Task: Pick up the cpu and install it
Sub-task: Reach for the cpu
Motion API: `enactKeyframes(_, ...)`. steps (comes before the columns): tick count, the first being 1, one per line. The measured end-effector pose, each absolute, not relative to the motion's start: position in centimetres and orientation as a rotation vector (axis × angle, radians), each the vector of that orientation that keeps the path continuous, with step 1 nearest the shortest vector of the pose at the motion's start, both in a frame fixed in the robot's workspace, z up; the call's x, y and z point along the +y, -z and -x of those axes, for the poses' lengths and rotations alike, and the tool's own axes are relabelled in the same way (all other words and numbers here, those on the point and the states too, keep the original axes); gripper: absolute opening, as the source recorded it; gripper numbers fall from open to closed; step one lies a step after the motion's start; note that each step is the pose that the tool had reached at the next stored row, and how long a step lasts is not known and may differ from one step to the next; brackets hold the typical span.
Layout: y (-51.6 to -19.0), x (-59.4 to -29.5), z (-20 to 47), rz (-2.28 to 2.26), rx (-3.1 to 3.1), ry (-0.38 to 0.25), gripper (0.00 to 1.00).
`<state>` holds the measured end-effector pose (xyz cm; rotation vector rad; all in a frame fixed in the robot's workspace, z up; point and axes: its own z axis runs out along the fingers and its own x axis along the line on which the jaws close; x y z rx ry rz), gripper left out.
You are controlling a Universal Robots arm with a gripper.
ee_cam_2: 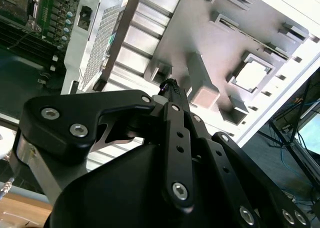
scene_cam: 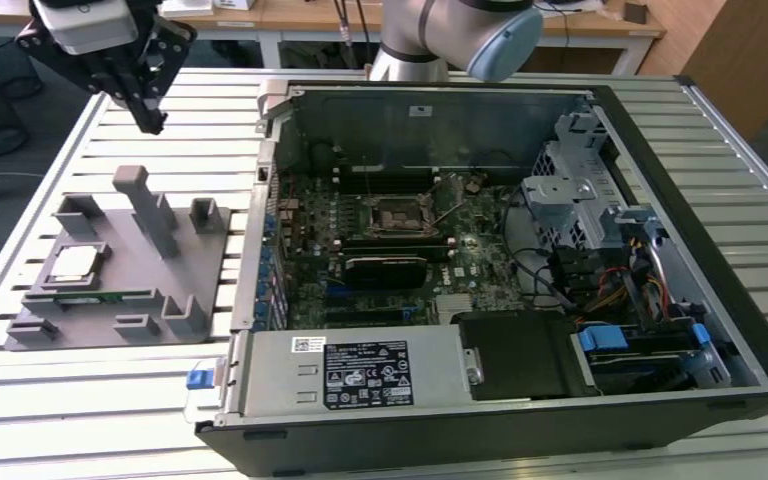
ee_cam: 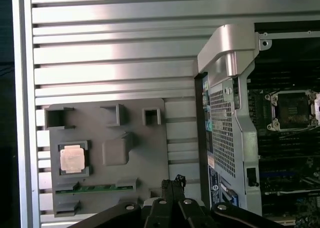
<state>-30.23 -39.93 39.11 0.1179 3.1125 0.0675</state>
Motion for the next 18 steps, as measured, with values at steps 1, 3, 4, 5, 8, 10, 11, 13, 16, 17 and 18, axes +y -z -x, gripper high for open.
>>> enactKeyframes(1,-39.1,-40.0,30.4,-0.118,3.112,-0.068,0.11)
enactKeyframes(3,-39.1,-40.0,30.7,-0.118,3.113,-0.068,0.11)
enactKeyframes(4,-39.1,-40.1,31.0,-0.118,3.113,-0.068,0.11)
enactKeyframes(5,-39.1,-40.2,31.2,-0.118,3.112,-0.068,0.11)
enactKeyframes(8,-39.1,-40.5,32.0,-0.118,3.113,-0.068,0.11)
enactKeyframes(10,-39.0,-40.6,32.5,-0.118,3.112,-0.068,0.11)
enactKeyframes(11,-39.0,-40.6,32.6,-0.118,3.113,-0.068,0.11)
enactKeyframes(13,-39.0,-40.7,33.0,-0.118,3.112,-0.068,0.11)
enactKeyframes(16,-39.0,-40.7,33.3,-0.118,3.113,-0.068,0.11)
enactKeyframes(17,-39.0,-40.7,33.5,-0.118,3.113,-0.068,0.11)
enactKeyframes(18,-39.0,-40.7,33.7,-0.118,3.113,-0.069,0.11)
